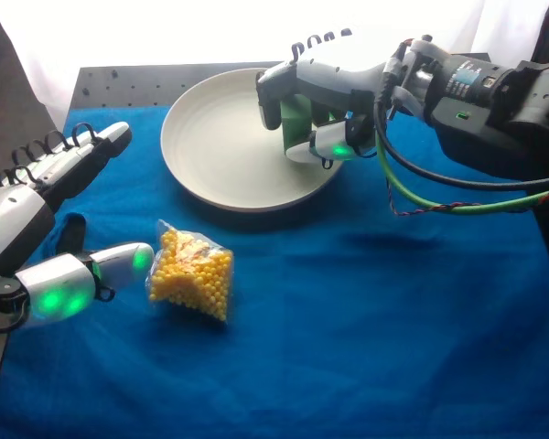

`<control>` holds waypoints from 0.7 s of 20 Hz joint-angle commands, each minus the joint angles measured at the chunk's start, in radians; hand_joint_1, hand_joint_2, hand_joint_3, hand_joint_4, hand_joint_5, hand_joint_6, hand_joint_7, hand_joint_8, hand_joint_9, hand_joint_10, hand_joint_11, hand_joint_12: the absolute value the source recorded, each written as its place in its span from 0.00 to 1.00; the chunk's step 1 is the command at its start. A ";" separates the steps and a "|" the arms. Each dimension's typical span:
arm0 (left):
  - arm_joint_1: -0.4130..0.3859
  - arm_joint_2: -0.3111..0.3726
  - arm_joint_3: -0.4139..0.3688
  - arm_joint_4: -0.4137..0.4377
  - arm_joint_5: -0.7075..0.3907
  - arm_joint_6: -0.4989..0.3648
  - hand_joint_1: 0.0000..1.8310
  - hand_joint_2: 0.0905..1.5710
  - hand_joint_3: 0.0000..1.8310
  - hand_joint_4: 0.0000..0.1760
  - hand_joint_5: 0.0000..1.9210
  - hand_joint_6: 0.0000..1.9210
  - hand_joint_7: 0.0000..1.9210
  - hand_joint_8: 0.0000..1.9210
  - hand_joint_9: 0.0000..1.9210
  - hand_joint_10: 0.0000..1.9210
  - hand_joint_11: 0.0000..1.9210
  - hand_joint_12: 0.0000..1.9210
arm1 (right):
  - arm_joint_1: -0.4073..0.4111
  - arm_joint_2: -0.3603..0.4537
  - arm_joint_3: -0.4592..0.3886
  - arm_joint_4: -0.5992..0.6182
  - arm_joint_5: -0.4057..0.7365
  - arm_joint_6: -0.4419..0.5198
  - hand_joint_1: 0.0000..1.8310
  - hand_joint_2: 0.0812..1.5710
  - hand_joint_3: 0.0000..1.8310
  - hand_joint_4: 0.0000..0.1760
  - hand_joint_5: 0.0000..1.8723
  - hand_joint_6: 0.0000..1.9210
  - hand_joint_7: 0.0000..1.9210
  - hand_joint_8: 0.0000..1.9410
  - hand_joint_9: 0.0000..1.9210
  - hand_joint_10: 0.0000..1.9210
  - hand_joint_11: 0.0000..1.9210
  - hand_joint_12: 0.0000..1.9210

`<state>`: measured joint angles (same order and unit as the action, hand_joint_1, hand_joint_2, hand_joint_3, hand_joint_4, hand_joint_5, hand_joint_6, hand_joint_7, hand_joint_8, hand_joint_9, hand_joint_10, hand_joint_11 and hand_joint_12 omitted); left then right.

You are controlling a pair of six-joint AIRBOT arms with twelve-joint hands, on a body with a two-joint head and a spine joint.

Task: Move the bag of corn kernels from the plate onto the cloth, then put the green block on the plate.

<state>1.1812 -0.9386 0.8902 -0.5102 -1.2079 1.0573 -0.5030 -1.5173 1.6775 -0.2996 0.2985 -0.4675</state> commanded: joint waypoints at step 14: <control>-0.004 -0.009 0.006 0.021 -0.107 -0.010 0.21 0.74 0.01 1.00 0.00 0.00 0.00 0.00 0.00 0.00 0.00 0.00 | 0.015 -0.042 0.008 -0.032 0.021 0.005 0.61 0.84 0.00 0.00 0.26 0.84 0.37 0.78 0.33 0.66 0.28 0.93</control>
<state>1.1812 -0.9436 0.8909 -0.5117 -1.2068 1.0576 -0.4965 -1.5578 1.6844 -0.3302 0.2638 -0.4557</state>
